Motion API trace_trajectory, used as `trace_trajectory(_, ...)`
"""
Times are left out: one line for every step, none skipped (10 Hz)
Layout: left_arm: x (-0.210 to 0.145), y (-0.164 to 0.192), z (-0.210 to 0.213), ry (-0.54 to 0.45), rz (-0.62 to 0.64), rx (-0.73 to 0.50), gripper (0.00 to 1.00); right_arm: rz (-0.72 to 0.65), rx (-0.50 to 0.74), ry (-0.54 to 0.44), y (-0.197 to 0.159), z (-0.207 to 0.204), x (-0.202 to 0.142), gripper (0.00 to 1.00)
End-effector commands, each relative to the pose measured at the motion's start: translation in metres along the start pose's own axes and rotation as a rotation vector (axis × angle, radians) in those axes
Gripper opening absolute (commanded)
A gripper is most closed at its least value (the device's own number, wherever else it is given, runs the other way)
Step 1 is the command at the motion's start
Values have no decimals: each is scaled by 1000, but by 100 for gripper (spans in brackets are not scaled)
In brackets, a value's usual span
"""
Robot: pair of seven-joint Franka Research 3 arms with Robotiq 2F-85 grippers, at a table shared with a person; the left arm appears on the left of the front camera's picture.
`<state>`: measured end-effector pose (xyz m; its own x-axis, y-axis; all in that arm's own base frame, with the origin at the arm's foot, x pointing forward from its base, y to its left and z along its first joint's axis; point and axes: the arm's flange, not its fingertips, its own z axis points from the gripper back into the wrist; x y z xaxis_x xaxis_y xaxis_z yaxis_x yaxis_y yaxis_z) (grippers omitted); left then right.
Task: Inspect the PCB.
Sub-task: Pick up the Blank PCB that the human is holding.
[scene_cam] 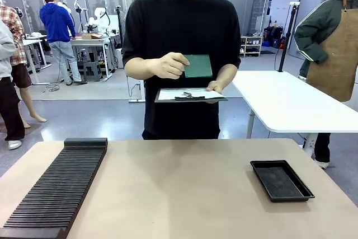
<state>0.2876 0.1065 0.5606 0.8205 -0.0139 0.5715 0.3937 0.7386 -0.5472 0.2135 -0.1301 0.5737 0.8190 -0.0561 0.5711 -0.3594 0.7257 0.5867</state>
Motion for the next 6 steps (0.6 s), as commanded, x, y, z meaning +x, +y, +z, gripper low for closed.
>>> trace_trajectory(0, -1, -1, 9, -7, 10, 100, 14, 9, -7, 1, 1, -1, 100)
trace_trajectory(0, -1, -1, 9, -7, 10, 100, 14, 9, -7, 1, 1, -1, 100)
trace_trajectory(0, -1, -1, 9, -7, 10, 100, 14, 9, -7, 1, 1, -1, 100)
trace_trajectory(0, -1, -1, 9, -7, 10, 100, 14, 9, -7, 1, 1, -1, 100)
trace_trajectory(0, -1, -1, 9, -7, 10, 100, 14, 9, -7, 1, 1, -1, 100)
trace_trajectory(0, -1, -1, 9, -7, 10, 100, 14, 9, -7, 1, 1, -1, 100)
